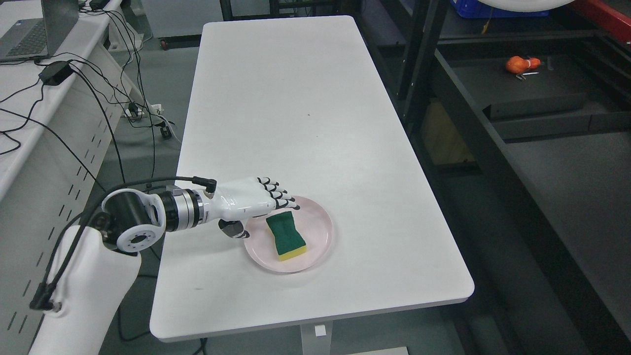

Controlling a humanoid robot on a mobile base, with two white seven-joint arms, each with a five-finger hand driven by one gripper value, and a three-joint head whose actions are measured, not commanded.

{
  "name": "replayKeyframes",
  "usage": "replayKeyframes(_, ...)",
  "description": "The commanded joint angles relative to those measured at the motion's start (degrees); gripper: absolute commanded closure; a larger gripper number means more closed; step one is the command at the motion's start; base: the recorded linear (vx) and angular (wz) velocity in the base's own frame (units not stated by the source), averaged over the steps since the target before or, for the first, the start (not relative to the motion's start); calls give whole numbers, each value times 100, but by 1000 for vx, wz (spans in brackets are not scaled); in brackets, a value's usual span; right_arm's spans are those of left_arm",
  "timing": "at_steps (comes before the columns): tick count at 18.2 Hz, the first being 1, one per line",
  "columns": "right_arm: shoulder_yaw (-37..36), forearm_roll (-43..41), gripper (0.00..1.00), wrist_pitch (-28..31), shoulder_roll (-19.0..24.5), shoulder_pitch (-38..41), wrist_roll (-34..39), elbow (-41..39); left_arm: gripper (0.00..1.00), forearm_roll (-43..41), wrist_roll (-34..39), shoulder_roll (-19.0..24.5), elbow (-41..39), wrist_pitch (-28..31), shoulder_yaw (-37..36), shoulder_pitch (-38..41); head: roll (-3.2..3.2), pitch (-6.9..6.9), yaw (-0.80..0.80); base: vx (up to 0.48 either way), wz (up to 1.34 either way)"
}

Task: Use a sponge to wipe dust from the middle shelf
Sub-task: 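Lower the left hand over the sponge and close fingers around it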

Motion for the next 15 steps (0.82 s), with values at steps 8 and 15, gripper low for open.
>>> replayKeyframes(8, 0, 0, 0, 419, -100, 0, 21, -100, 17, -339, 31, -584, 396, -10, -663, -117, 0, 0, 0, 0, 0)
replayKeyframes(15, 0, 0, 0, 419, -100, 0, 21, -100, 19, -471, 22, -566, 396, -10, -777, -29, 0, 0, 0, 0, 0)
